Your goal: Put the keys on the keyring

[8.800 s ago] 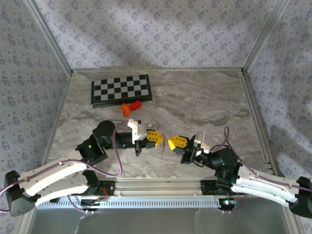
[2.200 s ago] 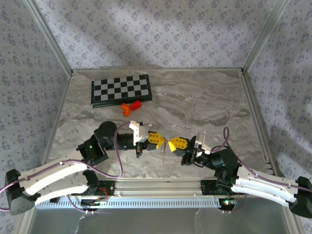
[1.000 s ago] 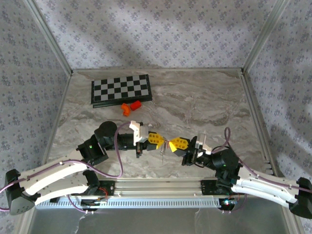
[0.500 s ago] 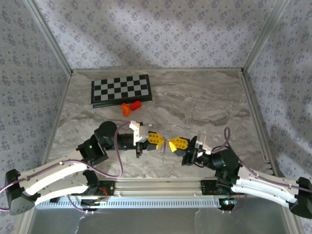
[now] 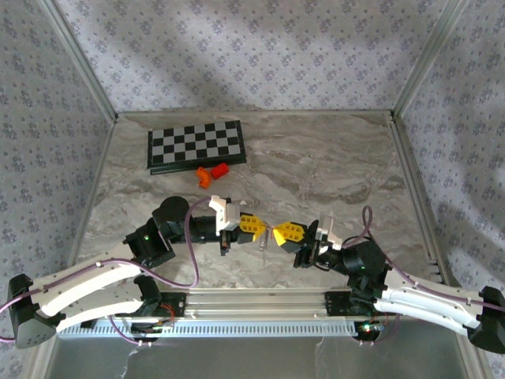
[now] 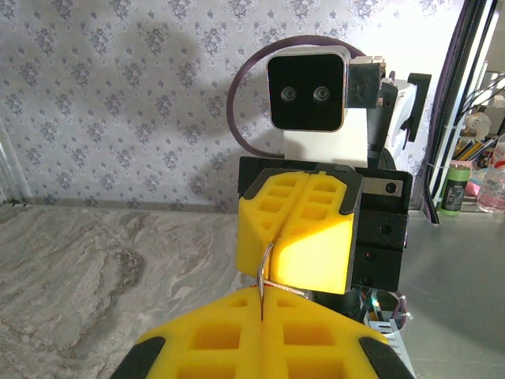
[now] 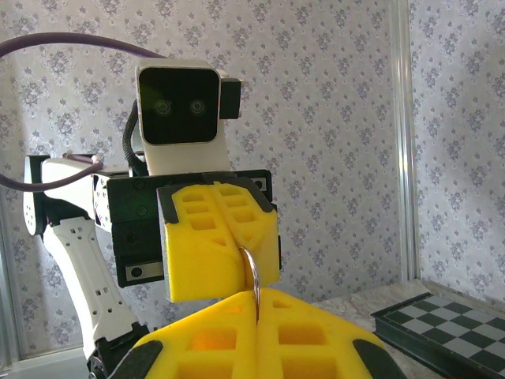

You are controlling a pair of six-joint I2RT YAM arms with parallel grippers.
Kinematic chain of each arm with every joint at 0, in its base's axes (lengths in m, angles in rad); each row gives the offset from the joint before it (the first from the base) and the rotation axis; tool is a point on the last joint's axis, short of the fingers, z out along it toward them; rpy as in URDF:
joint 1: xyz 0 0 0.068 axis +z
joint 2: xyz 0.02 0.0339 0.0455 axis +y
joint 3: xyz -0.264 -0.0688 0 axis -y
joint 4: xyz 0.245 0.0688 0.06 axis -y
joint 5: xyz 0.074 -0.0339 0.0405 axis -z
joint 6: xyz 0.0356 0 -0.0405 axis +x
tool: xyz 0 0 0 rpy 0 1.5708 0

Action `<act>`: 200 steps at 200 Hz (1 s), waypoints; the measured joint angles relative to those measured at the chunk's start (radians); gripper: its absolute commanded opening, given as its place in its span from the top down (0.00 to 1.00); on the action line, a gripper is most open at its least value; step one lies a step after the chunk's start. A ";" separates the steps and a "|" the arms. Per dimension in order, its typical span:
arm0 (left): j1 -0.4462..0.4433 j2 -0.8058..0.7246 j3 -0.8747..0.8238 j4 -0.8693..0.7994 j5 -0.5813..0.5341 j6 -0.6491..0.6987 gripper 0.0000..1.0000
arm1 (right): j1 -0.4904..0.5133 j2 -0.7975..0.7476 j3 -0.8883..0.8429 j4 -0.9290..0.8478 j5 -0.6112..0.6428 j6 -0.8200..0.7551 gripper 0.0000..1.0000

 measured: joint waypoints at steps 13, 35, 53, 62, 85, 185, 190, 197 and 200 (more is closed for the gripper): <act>0.000 0.000 0.000 0.000 0.000 0.000 1.00 | 0.000 0.000 0.001 0.000 0.000 0.000 1.00; 0.000 0.000 0.000 0.000 0.000 0.000 1.00 | 0.000 0.002 0.005 -0.001 -0.006 0.000 1.00; -0.002 0.000 0.000 -0.007 0.000 0.000 1.00 | 0.000 0.008 0.007 -0.004 -0.007 0.000 1.00; -0.002 0.000 0.000 -0.008 0.000 0.000 1.00 | 0.000 0.009 0.008 -0.005 -0.008 0.000 1.00; -0.002 0.000 0.000 -0.010 0.000 0.000 1.00 | 0.000 0.011 0.008 -0.005 -0.010 0.000 1.00; -0.002 -0.011 0.000 -0.016 0.001 0.007 1.00 | 0.000 -0.020 0.008 -0.007 -0.006 0.000 1.00; -0.002 -0.011 0.000 -0.016 0.001 0.007 1.00 | 0.000 -0.019 0.008 -0.007 -0.006 0.000 1.00; -0.002 -0.011 0.000 -0.016 0.001 0.007 1.00 | 0.000 -0.018 0.008 -0.007 -0.006 0.000 1.00; -0.002 -0.011 0.000 -0.016 0.001 0.007 1.00 | 0.000 -0.017 0.008 -0.008 -0.006 0.000 1.00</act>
